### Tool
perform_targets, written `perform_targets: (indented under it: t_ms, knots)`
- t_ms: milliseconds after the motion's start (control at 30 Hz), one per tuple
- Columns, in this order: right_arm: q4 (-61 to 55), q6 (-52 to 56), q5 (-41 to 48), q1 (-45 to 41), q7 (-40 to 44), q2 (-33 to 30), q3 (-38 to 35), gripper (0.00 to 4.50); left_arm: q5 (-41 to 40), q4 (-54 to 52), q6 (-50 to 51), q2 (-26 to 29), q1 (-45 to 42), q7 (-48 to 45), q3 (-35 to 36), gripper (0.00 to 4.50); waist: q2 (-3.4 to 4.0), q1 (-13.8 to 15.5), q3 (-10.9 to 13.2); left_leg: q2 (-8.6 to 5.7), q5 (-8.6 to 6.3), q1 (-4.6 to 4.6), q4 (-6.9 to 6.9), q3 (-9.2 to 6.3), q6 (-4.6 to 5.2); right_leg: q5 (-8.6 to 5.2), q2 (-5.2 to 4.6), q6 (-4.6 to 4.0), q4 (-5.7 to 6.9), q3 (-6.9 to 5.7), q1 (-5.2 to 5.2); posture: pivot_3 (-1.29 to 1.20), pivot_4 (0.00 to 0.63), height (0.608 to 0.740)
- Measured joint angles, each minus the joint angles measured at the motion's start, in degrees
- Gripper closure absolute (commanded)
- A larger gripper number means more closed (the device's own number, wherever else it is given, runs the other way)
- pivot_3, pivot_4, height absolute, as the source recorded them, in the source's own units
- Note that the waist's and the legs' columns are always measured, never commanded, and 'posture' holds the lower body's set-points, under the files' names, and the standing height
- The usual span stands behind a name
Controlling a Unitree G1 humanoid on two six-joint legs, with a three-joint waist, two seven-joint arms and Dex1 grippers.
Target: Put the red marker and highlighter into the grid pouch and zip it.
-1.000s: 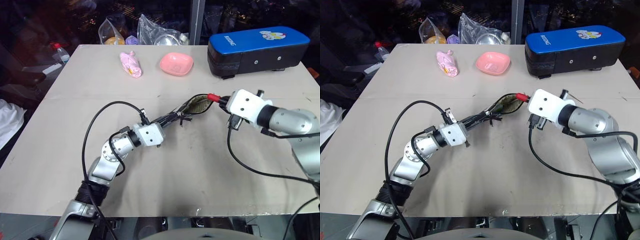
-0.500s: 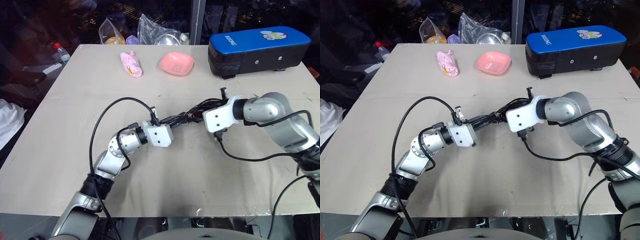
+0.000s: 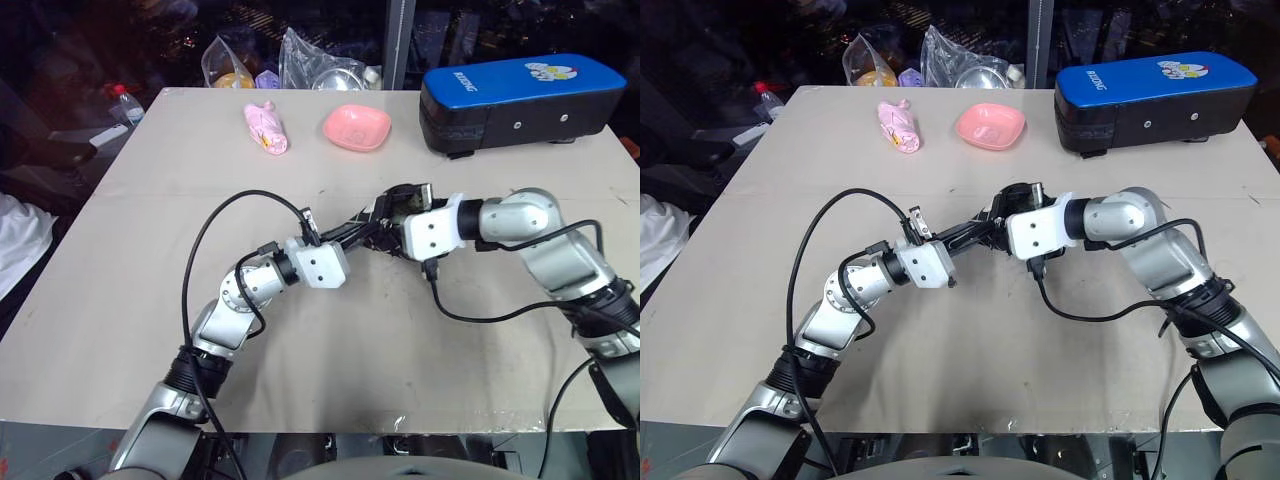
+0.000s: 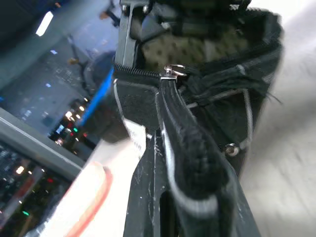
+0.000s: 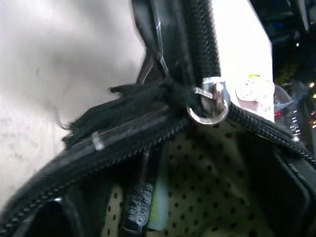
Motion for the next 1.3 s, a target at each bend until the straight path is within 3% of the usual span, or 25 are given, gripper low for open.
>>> perform_targets:
  t_ms: [267,400,600,700,800,833,1000,1167,1300]
  knots:
    - [-9.03,16.17,14.57,3.94,0.74,-3.37,-10.61,0.42,-0.75,-1.13,-0.08,-0.82,-1.13,0.60,-0.67,4.50,0.00,-0.18,0.00,-0.02,0.00,0.03,0.01,-0.05,0.00,0.00,0.01,-0.01,0.12,0.05,0.00,0.00,0.150,0.740]
    - [-8.60,11.91,10.61,4.95,-1.79,-8.15,-16.34,0.42,-0.54,4.38,0.67,0.71,0.96,0.02,-0.47,4.50,0.01,-0.30,0.00,-0.03,0.00,0.05,0.00,-0.04,0.01,0.00,0.01,0.00,0.09,0.01,0.00,0.00,0.150,0.740]
    - [-8.43,9.93,9.74,6.37,-3.47,-4.44,-14.54,0.42,-0.55,4.57,0.37,0.42,-0.44,-0.05,-0.46,4.50,0.01,-0.30,0.00,-0.04,0.00,0.04,0.02,-0.02,0.00,0.00,0.02,0.00,0.12,0.05,0.00,0.00,0.150,0.740]
    - [-10.70,18.41,15.34,6.36,-5.18,-2.33,-17.48,0.42,-0.52,4.57,0.43,0.42,-0.38,0.26,-0.27,4.50,0.01,-0.24,0.01,-0.01,0.00,0.02,0.02,-0.04,0.00,0.00,0.01,0.00,0.12,0.04,0.00,0.00,0.150,0.740]
    - [-15.89,30.79,25.66,6.36,-6.25,-1.18,-21.41,0.42,-0.47,4.54,0.50,0.37,-0.13,1.06,0.30,4.50,0.01,-0.21,0.01,0.04,0.00,0.00,0.02,-0.09,0.00,0.00,-0.01,-0.01,0.12,0.10,0.00,0.00,0.150,0.740]
    - [-19.75,38.26,33.10,6.64,-6.40,-1.30,-23.33,0.42,-0.30,4.52,0.59,0.23,-0.04,2.09,0.85,4.50,0.01,-0.22,0.00,0.06,0.00,-0.02,0.02,-0.15,0.00,0.00,-0.02,-0.01,0.12,0.17,0.00,0.00,0.150,0.740]
    - [-27.81,51.49,46.54,12.00,-8.94,-0.99,-24.88,0.42,2.35,4.46,0.61,0.01,-0.44,5.95,3.08,4.50,0.00,-0.23,0.00,0.02,-0.02,-0.04,0.01,-0.23,0.03,0.00,-0.07,-0.01,0.11,0.16,0.04,0.00,0.150,0.740]
    - [-28.22,55.50,45.51,16.01,-17.01,1.43,-20.93,0.42,3.30,4.46,0.17,-0.15,-0.96,6.69,3.77,4.50,-0.01,-0.30,-0.01,0.00,-0.01,-0.03,0.01,-0.23,0.02,0.00,-0.05,-0.01,0.13,0.16,0.03,0.00,0.150,0.740]
    - [-22.92,56.19,39.73,16.16,-25.75,6.20,-16.99,0.42,1.15,4.45,-0.42,-0.41,1.27,2.14,-0.06,4.50,-0.01,-0.39,-0.01,-0.01,-0.01,-0.02,0.01,-0.19,0.01,0.00,-0.04,-0.01,0.14,0.16,0.02,0.00,0.150,0.740]
